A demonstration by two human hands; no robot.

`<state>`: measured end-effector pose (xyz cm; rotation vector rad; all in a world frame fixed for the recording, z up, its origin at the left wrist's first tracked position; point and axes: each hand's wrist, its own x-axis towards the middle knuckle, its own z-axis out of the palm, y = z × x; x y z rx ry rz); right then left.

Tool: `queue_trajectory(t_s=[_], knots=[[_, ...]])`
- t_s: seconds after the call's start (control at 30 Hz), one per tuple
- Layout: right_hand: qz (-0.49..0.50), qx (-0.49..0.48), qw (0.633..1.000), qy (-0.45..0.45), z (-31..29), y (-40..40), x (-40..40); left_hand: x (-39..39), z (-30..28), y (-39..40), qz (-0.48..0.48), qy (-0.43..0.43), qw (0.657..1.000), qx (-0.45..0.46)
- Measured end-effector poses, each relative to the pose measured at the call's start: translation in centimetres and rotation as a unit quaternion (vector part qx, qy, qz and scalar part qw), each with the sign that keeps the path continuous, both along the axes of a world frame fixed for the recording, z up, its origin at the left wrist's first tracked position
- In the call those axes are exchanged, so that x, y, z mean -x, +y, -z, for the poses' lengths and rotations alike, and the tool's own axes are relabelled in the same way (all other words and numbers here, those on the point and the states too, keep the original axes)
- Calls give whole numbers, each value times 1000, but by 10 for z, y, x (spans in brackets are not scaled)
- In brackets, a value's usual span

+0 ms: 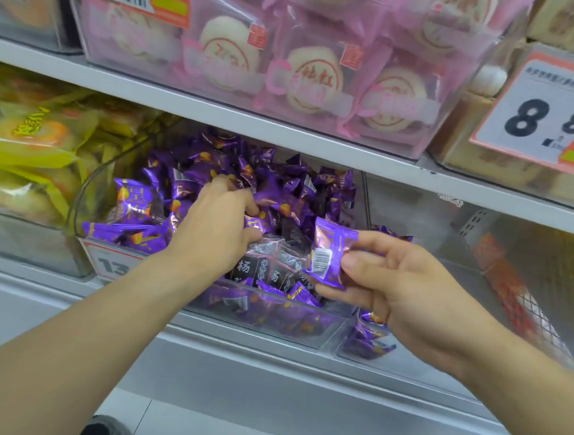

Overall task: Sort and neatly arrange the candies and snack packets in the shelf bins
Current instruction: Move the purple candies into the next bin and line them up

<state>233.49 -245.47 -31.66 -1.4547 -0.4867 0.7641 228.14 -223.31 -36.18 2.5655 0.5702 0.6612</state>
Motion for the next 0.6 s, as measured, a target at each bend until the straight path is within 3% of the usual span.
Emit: queue_trajectory(t_s=[0.13, 0.2, 0.27, 0.4, 0.6], knots=[[23, -38, 991, 127, 1, -16, 3, 1, -6, -6, -21, -40, 999, 16], [27, -45, 989, 142, 1, -21, 2, 3, -13, -12, -13, -84, 995, 48], [26, -49, 990, 133, 0, -24, 1, 8, -21, -23, 10, -122, 983, 136], [72, -53, 992, 84, -2, -34, -4, 19, -26, -52, 110, -70, 903, 410], [131, -29, 991, 5, -3, -47, -11, 16, -23, -81, 163, -19, 790, 590]])
